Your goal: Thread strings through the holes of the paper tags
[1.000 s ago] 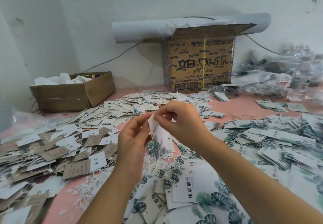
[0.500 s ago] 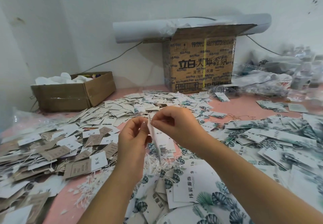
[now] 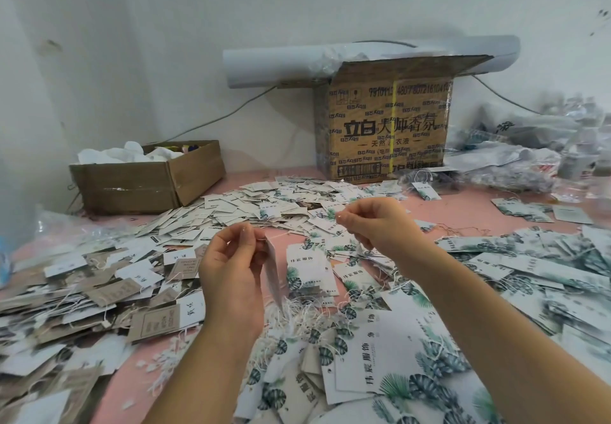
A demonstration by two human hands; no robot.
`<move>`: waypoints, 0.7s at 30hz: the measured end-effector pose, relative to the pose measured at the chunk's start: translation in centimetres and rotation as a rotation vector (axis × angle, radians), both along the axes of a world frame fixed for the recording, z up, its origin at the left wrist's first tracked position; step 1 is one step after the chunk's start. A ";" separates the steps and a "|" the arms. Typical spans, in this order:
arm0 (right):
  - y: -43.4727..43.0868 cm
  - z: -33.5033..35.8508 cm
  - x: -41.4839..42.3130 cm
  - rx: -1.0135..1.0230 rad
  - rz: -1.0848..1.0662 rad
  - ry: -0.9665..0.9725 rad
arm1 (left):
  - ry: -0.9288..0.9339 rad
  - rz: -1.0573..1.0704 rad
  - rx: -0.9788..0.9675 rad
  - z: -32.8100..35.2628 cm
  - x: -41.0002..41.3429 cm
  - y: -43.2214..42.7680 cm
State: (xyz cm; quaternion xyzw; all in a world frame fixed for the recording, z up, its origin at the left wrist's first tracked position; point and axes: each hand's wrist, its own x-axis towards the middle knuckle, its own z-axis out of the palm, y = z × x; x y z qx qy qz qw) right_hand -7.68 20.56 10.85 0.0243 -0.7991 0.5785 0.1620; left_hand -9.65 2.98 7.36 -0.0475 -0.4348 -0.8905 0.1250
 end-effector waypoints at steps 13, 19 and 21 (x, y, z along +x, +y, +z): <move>1.8 0.4 -0.1 -0.202 -0.021 0.075 | 0.024 0.019 -0.030 0.0 -0.2 -0.5; -0.3 0.9 0.7 -0.112 0.138 0.163 | 0.158 -0.004 -0.344 0.1 0.8 0.3; -1.1 0.8 0.9 -0.046 0.204 0.166 | 0.194 -0.037 -0.402 0.2 1.2 0.8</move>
